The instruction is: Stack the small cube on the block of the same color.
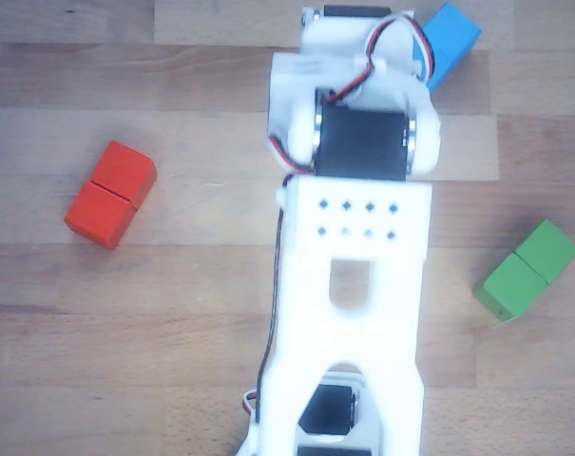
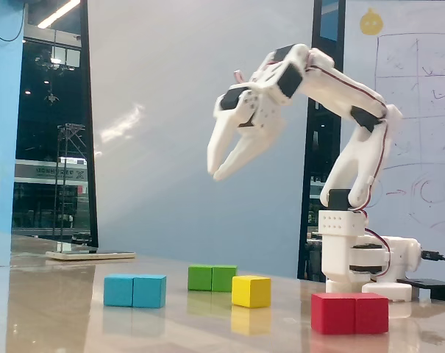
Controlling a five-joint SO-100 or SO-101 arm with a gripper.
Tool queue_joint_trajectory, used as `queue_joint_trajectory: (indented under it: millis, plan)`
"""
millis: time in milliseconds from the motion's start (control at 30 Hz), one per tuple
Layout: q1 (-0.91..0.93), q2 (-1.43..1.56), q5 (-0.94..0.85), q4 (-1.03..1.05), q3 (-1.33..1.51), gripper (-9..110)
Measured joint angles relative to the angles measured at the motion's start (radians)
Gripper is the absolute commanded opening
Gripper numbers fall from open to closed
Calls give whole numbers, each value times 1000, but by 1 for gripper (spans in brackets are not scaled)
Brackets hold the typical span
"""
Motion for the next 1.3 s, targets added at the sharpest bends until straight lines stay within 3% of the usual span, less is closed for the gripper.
queue_joint_trajectory:
  millis: [167, 467, 800, 1300]
  plan:
    - [2, -121, 0, 69, -21, 0]
    - [2, -184, 0, 431, -23, 1]
    - [8, -184, 0, 456, -25, 0]
    - [419, -279, 3, 456, -25, 1]
